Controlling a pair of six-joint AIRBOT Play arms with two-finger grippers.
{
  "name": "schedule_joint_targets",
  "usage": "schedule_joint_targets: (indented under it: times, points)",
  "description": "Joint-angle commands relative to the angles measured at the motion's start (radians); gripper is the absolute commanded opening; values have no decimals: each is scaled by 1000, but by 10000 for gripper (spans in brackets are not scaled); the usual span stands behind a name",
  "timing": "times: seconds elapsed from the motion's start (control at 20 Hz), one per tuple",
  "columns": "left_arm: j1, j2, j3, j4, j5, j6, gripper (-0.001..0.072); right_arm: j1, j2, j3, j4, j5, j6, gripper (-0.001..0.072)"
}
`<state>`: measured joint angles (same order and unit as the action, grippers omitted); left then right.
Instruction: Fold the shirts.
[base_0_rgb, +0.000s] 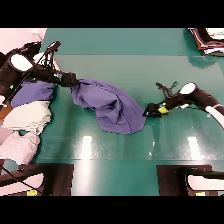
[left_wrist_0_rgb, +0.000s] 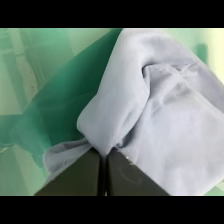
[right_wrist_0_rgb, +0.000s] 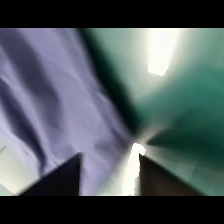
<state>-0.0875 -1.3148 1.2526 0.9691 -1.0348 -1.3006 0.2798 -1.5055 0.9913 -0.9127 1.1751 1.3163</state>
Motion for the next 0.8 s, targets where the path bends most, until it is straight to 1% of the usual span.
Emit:
schedule_joint_targets:
  times: [0.0, 0.05, 0.15, 0.3, 0.5, 0.6, 0.75]
  points:
    - [1, 1, 1, 9, -10, 0, 25, 75, -95, 89, -6, -26, -2, 72]
    - [1, 3, 2, 12, -8, 0, 25, 79, -101, 115, -6, -24, -2, 15]
    - [1, 32, 35, 67, -4, -11, 25, 62, -76, 188, -11, -8, -1, 14]
    - [1, 131, 197, 158, -6, -9, 25, -12, 63, 367, -88, 30, 19, 13]
    - [1, 286, 425, 153, -6, -7, 25, -110, 282, 621, -138, 27, 30, 13]
    - [1, 356, 492, 153, -10, 0, 25, -146, 371, 728, -138, 29, 30, 13]
    - [1, 436, 571, 153, -32, 0, 25, -183, 476, 827, -138, 34, 30, 13]
